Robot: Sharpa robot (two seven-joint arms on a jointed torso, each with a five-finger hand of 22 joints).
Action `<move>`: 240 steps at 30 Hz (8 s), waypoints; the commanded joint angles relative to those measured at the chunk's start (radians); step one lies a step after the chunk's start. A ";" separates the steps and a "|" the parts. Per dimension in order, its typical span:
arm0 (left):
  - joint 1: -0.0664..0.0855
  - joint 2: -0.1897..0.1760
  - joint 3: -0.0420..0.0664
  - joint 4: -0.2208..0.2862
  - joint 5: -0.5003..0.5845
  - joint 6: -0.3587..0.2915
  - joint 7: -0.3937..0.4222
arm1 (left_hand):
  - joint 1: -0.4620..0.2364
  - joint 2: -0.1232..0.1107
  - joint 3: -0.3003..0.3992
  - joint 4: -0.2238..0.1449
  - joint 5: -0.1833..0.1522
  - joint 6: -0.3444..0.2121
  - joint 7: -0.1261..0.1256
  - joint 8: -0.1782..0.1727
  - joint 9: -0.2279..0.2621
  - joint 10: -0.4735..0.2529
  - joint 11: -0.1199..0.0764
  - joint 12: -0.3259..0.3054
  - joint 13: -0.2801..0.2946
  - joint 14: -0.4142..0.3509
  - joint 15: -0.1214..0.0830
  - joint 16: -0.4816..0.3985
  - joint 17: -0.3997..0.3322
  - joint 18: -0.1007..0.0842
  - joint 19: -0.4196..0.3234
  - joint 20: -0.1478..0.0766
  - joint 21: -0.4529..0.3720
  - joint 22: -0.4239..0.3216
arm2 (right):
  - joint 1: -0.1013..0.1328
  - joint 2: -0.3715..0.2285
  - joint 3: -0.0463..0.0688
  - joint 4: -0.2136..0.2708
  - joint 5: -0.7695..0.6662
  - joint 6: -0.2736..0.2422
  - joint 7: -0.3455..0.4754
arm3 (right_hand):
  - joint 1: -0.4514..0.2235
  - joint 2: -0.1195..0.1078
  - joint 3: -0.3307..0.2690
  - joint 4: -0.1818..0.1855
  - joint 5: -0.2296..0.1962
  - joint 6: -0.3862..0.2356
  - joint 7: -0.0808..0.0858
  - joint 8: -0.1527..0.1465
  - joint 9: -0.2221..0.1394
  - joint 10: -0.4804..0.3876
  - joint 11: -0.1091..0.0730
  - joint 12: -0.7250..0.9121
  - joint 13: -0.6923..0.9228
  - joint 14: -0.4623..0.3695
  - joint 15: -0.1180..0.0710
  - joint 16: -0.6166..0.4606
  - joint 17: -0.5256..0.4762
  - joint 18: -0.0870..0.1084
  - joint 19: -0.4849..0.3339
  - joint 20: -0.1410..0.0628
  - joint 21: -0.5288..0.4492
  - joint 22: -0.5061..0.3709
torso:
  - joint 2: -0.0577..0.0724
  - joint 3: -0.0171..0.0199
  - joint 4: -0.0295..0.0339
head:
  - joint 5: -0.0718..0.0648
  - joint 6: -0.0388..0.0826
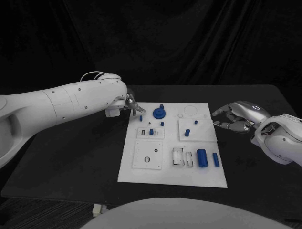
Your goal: Assemble the parts on the task board
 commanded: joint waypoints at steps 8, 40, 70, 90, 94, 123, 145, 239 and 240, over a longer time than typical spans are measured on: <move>-0.005 0.003 0.001 0.008 -0.003 0.011 0.025 | 0.011 0.007 -0.005 0.000 0.000 -0.009 -0.001 0.006 0.007 0.105 0.001 0.003 0.263 0.107 -0.001 0.003 0.263 0.005 -0.003 0.000 -0.008 0.197 | -0.003 0.002 0.001 -0.004 -0.001 -0.007 -0.004 | 0.003 0.001 0.005 -0.002 0.005 0.009 -0.001 -0.005 -0.001 0.106 0.006 0.003 0.263 0.106 0.006 0.003 0.263 0.019 -0.005 0.004 -0.002 0.166 | 0.000 0.0000 0.0002 | 0.003 0.000; -0.026 0.020 0.001 -0.003 -0.003 0.030 0.035 | 0.053 0.029 0.004 -0.025 0.058 -0.024 0.001 -0.004 0.018 0.105 0.004 0.003 0.263 0.107 0.003 0.003 0.263 0.007 -0.011 0.005 -0.017 0.194 | -0.003 0.005 0.001 -0.008 -0.001 -0.003 -0.006 | 0.003 0.000 0.007 -0.003 0.006 0.010 -0.001 -0.006 -0.002 0.106 0.007 0.003 0.263 0.106 0.006 0.003 0.263 0.019 -0.005 0.004 -0.004 0.165 | 0.000 -0.0001 0.0006 | -0.008 0.000; -0.028 0.011 0.001 0.005 -0.003 0.012 0.081 | 0.149 -0.019 0.283 -0.186 0.395 -0.010 -0.010 -0.024 0.039 0.105 -0.008 0.003 0.263 0.107 -0.008 0.003 0.263 0.007 -0.012 -0.006 -0.018 0.194 | -0.003 0.007 0.001 -0.013 -0.001 0.001 -0.013 | 0.007 0.002 0.013 -0.007 0.010 0.012 -0.001 -0.007 -0.003 0.106 0.007 0.003 0.263 0.106 0.006 0.003 0.263 0.020 -0.006 0.004 -0.006 0.165 | 0.000 -0.0002 0.0008 | -0.006 0.000; -0.003 -0.090 0.001 0.177 0.123 0.023 -0.010 | 0.101 -0.064 0.436 -0.241 0.441 -0.007 -0.002 -0.024 0.055 0.105 -0.003 0.003 0.263 0.107 -0.005 0.003 0.263 0.007 -0.011 -0.003 -0.016 0.195 | -0.003 -0.012 0.001 -0.003 -0.001 0.006 -0.024 | 0.009 0.003 0.015 -0.008 0.012 0.012 -0.001 -0.007 -0.003 0.106 0.007 0.003 0.263 0.106 0.006 0.003 0.263 0.020 -0.006 0.004 -0.007 0.165 | 0.000 0.0002 0.0018 | -0.002 0.000; 0.003 -0.103 0.001 0.210 0.158 0.045 -0.039 | 0.093 -0.066 0.439 -0.241 0.434 -0.009 -0.001 -0.028 0.053 0.105 -0.002 0.003 0.263 0.107 -0.005 0.003 0.263 0.007 -0.012 -0.003 -0.017 0.194 | -0.003 -0.011 0.000 -0.004 -0.001 0.007 -0.024 | 0.009 0.003 0.015 -0.008 0.012 0.012 -0.001 -0.007 -0.003 0.106 0.007 0.003 0.263 0.106 0.006 0.003 0.263 0.020 -0.006 0.004 -0.007 0.165 | 0.000 0.0001 -0.0001 | 0.000 0.000; -0.014 -0.123 0.001 0.275 0.179 -0.005 -0.044 | 0.080 -0.064 0.449 -0.239 0.439 -0.013 0.000 -0.037 0.048 0.105 -0.001 0.003 0.263 0.107 -0.003 0.003 0.263 0.007 -0.013 -0.002 -0.018 0.194 | -0.008 -0.013 0.000 -0.002 -0.001 0.004 -0.020 | 0.009 0.002 0.017 -0.009 0.012 0.012 0.000 -0.008 -0.004 0.106 0.007 0.003 0.263 0.106 0.007 0.003 0.263 0.020 -0.006 0.004 -0.007 0.165 | 0.001 -0.0004 0.0000 | 0.005 0.000; -0.028 -0.121 0.001 0.281 0.053 -0.013 -0.031 | 0.071 -0.064 0.452 -0.238 0.441 -0.011 0.002 -0.038 0.048 0.105 0.001 0.003 0.263 0.107 -0.002 0.003 0.263 0.007 -0.012 -0.001 -0.017 0.194 | -0.009 -0.011 0.000 -0.003 -0.001 0.003 -0.018 | 0.007 0.000 0.018 -0.010 0.013 0.013 0.000 -0.009 -0.005 0.106 0.008 0.003 0.263 0.106 0.007 0.003 0.263 0.020 -0.006 0.004 -0.008 0.165 | 0.000 -0.0001 0.0005 | 0.007 0.000; -0.046 -0.125 0.001 0.288 0.052 0.108 -0.050 | 0.054 -0.078 0.479 -0.262 0.465 0.020 -0.006 -0.032 0.049 0.105 -0.005 0.003 0.263 0.107 -0.006 0.003 0.263 0.009 -0.016 -0.002 -0.021 0.192 | -0.010 -0.011 0.000 -0.006 -0.001 0.010 -0.028 | 0.011 0.001 0.026 -0.015 0.017 0.015 0.000 -0.011 -0.007 0.106 0.009 0.003 0.263 0.106 0.007 0.003 0.263 0.020 -0.006 0.005 -0.009 0.165 | 0.001 -0.0001 0.0000 | 0.010 0.000; -0.046 -0.125 0.001 0.288 0.052 0.111 -0.051 | 0.054 -0.078 0.479 -0.262 0.465 0.020 -0.006 -0.032 0.049 0.105 -0.005 0.003 0.263 0.107 -0.006 0.003 0.263 0.009 -0.016 -0.002 -0.021 0.192 | -0.010 -0.011 0.000 -0.006 -0.001 0.011 -0.028 | 0.011 0.001 0.026 -0.015 0.017 0.015 0.000 -0.011 -0.007 0.106 0.009 0.003 0.263 0.106 0.007 0.003 0.263 0.020 -0.006 0.005 -0.009 0.165 | 0.001 -0.0001 0.0000 | 0.010 0.000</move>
